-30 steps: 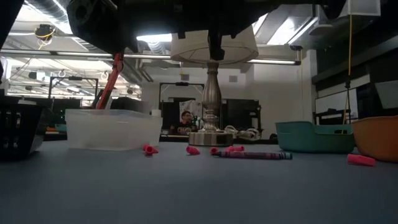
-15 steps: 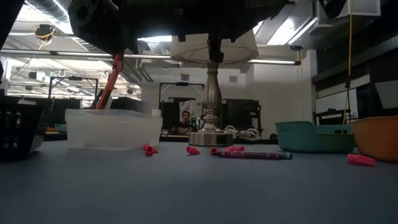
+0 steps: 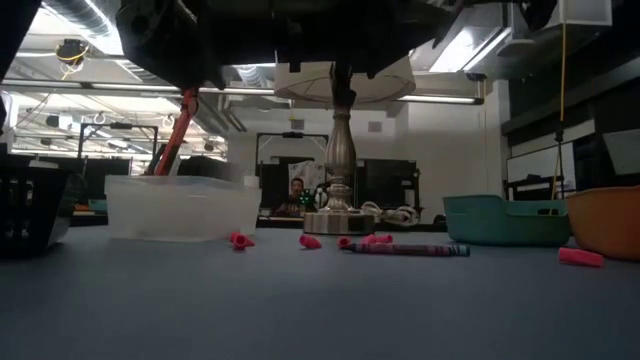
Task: Sort crayons
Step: Put the violet crayon into the green bin
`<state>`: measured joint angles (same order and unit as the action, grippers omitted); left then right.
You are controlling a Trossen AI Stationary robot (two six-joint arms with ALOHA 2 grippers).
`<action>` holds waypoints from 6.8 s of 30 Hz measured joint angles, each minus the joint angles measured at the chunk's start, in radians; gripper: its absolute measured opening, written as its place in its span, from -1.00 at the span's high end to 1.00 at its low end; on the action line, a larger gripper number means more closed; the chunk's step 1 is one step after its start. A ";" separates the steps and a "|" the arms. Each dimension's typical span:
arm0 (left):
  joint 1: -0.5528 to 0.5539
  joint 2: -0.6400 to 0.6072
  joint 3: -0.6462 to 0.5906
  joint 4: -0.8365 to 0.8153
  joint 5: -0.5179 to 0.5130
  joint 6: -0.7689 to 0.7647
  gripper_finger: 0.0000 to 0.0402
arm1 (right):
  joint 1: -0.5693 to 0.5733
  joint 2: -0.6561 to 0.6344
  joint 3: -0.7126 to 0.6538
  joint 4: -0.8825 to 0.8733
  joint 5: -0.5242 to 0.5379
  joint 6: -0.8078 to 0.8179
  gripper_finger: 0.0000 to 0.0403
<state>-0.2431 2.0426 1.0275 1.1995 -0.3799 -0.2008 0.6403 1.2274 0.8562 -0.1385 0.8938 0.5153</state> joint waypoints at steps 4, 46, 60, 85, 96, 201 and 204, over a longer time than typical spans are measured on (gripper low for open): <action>0.010 0.000 0.000 -0.016 -0.003 -0.001 0.64 | 0.000 0.000 0.000 -0.029 0.045 -0.002 0.90; 0.046 0.000 0.000 -0.428 0.008 -0.001 0.53 | -0.571 0.001 0.000 -0.675 -0.303 0.082 0.86; 0.046 0.000 0.000 -0.443 0.085 0.001 0.53 | -0.571 0.002 0.000 -0.675 -0.303 0.082 0.86; 0.046 0.000 0.000 -0.838 0.165 -0.002 0.53 | -0.569 0.002 0.000 -0.674 -0.303 0.082 0.38; 0.046 -0.002 0.001 -0.950 0.165 -0.035 0.53 | -0.569 0.002 0.000 -0.653 -0.323 0.089 0.37; 0.040 0.001 -0.001 -0.552 0.273 -0.032 0.99 | -0.019 0.166 -0.284 0.267 -0.275 -0.093 0.37; 0.040 0.001 -0.001 -0.551 0.272 -0.032 0.99 | -0.019 0.166 -0.284 0.259 -0.285 -0.102 0.37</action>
<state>-0.2031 2.0434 1.0267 0.6483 -0.1080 -0.2323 0.6212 1.3933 0.5724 0.1202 0.6086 0.4133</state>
